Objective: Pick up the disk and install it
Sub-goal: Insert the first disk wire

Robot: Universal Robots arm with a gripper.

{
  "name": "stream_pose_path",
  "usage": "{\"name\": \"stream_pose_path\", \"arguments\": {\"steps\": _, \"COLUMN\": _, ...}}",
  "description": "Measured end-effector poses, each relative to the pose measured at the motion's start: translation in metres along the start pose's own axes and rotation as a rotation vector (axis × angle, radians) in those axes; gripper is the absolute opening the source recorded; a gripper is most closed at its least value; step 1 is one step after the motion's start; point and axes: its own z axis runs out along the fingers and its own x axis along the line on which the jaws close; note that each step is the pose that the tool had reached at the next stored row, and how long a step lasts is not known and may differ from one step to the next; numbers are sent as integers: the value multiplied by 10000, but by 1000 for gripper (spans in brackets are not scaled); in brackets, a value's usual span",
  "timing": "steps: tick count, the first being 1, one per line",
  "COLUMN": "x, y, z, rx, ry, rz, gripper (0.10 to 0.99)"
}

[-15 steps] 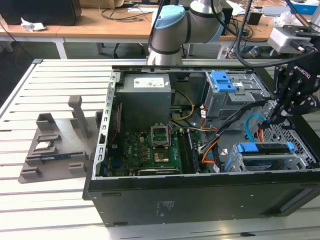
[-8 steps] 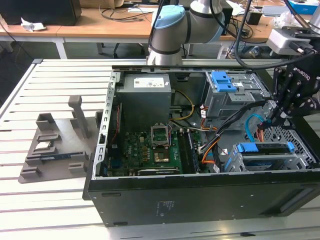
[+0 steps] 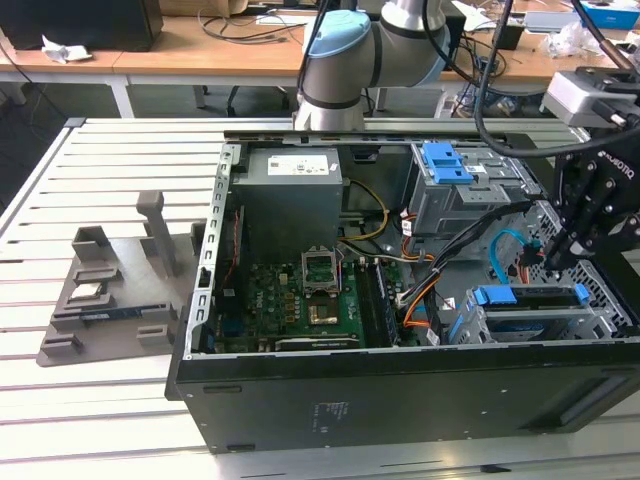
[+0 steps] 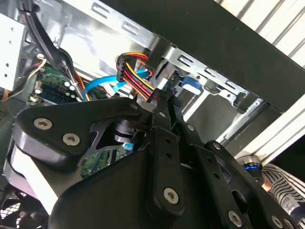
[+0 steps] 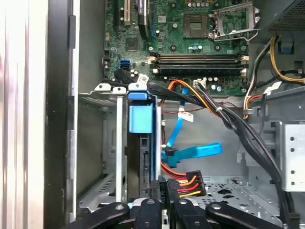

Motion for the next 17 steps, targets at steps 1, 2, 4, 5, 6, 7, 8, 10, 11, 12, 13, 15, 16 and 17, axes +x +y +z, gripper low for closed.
{"name": "stream_pose_path", "arguments": {"steps": 1, "x": 58, "y": 8, "z": 20, "rx": 0, "ry": -2, "rz": -5, "gripper": 165}}
{"name": "stream_pose_path", "arguments": {"steps": 2, "x": 86, "y": 21, "z": 40, "rx": 0, "ry": -2, "rz": -11, "gripper": 165}}
{"name": "stream_pose_path", "arguments": {"steps": 4, "x": 87, "y": 27, "z": 50, "rx": 1, "ry": 1, "rz": -16, "gripper": 165}}
{"name": "stream_pose_path", "arguments": {"steps": 5, "x": 87, "y": 27, "z": 56, "rx": 1, "ry": 0, "rz": -22, "gripper": 165}}
{"name": "stream_pose_path", "arguments": {"steps": 6, "x": 87, "y": 29, "z": 61, "rx": 1, "ry": 0, "rz": -27, "gripper": 165}}
{"name": "stream_pose_path", "arguments": {"steps": 7, "x": 87, "y": 30, "z": 67, "rx": 2, "ry": 0, "rz": -34, "gripper": 165}}
{"name": "stream_pose_path", "arguments": {"steps": 8, "x": 86, "y": 31, "z": 72, "rx": 2, "ry": 1, "rz": -37, "gripper": 165}}
{"name": "stream_pose_path", "arguments": {"steps": 10, "x": 85, "y": 32, "z": 85, "rx": 2, "ry": 0, "rz": -43, "gripper": 165}}
{"name": "stream_pose_path", "arguments": {"steps": 11, "x": 85, "y": 33, "z": 94, "rx": 3, "ry": 1, "rz": -46, "gripper": 165}}
{"name": "stream_pose_path", "arguments": {"steps": 12, "x": 84, "y": 33, "z": 99, "rx": 3, "ry": 1, "rz": -48, "gripper": 165}}
{"name": "stream_pose_path", "arguments": {"steps": 13, "x": 84, "y": 32, "z": 104, "rx": 3, "ry": 1, "rz": -50, "gripper": 165}}
{"name": "stream_pose_path", "arguments": {"steps": 15, "x": 83, "y": 32, "z": 118, "rx": 3, "ry": 1, "rz": -52, "gripper": 165}}
{"name": "stream_pose_path", "arguments": {"steps": 16, "x": 83, "y": 33, "z": 121, "rx": 3, "ry": 1, "rz": -51, "gripper": 165}}
{"name": "stream_pose_path", "arguments": {"steps": 17, "x": 83, "y": 32, "z": 127, "rx": 4, "ry": 2, "rz": -52, "gripper": 165}}
